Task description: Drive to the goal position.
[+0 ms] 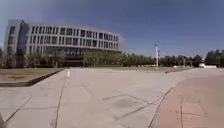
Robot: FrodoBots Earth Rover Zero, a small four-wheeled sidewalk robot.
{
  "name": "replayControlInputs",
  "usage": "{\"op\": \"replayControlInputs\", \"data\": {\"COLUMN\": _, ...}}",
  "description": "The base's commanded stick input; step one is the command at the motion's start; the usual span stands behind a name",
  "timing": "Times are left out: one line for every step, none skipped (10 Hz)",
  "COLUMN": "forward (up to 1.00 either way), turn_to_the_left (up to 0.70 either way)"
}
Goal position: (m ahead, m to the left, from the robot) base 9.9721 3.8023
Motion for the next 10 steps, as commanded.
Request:
{"op": "replayControlInputs", "data": {"forward": 0.7, "turn_to_the_left": 0.0}}
{"op": "replayControlInputs", "data": {"forward": 0.7, "turn_to_the_left": 0.0}}
{"op": "replayControlInputs", "data": {"forward": 0.7, "turn_to_the_left": 0.0}}
{"op": "replayControlInputs", "data": {"forward": 0.7, "turn_to_the_left": 0.0}}
{"op": "replayControlInputs", "data": {"forward": 0.7, "turn_to_the_left": 0.0}}
{"op": "replayControlInputs", "data": {"forward": 0.7, "turn_to_the_left": 0.0}}
{"op": "replayControlInputs", "data": {"forward": 0.7, "turn_to_the_left": 0.0}}
{"op": "replayControlInputs", "data": {"forward": 0.7, "turn_to_the_left": 0.0}}
{"op": "replayControlInputs", "data": {"forward": 0.7, "turn_to_the_left": 0.0}}
{"op": "replayControlInputs", "data": {"forward": 0.7, "turn_to_the_left": 0.0}}
